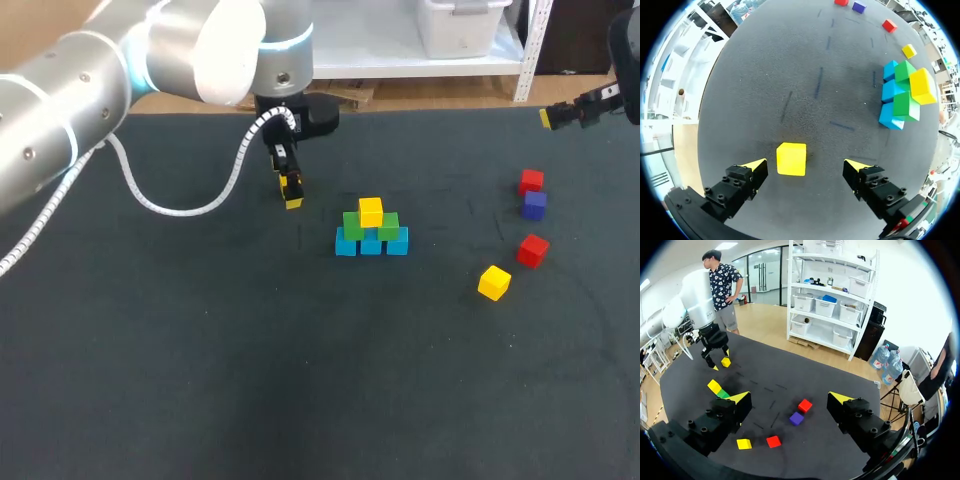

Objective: Place the blue cubes, place green cubes on the blue cubes, place the yellow cubes on the green cubes, then place the red cubes on the yellow cubes, and place purple cube on the red cubes.

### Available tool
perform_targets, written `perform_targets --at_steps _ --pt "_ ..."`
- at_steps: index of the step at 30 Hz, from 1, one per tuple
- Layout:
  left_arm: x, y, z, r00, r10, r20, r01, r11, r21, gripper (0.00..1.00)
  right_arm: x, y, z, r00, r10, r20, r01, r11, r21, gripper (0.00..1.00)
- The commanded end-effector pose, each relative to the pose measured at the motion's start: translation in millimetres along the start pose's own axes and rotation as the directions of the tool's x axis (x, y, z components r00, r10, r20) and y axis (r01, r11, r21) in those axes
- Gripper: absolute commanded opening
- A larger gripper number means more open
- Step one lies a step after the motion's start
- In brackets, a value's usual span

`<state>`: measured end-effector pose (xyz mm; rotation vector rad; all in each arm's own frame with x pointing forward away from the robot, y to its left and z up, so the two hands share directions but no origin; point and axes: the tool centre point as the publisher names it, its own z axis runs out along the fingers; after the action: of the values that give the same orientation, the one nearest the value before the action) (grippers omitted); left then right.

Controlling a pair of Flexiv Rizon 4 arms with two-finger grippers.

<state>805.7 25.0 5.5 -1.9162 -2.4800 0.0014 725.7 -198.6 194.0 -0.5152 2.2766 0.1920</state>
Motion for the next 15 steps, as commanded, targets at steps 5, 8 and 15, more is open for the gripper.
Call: perform_targets --at_steps 5,8,15 --pt "-4.1 2.6 0.6 0.999 0.032 0.017 -0.032 0.999 0.01 0.99 3.1 1.6 2.7 0.999 0.001 0.051 -0.002 1.0 0.009 1.0" --pt "-6.9 -0.7 0.5 0.999 0.047 0.025 -0.048 0.999 0.018 0.99 3.1 1.6 2.7 0.999 0.001 0.051 -0.002 1.0 0.009 1.0" --pt "-8.8 -4.2 1.4 0.998 0.064 0.029 -0.065 0.998 0.028 0.39 3.1 1.6 2.7 0.999 0.001 0.051 -0.002 1.0 0.009 1.0"
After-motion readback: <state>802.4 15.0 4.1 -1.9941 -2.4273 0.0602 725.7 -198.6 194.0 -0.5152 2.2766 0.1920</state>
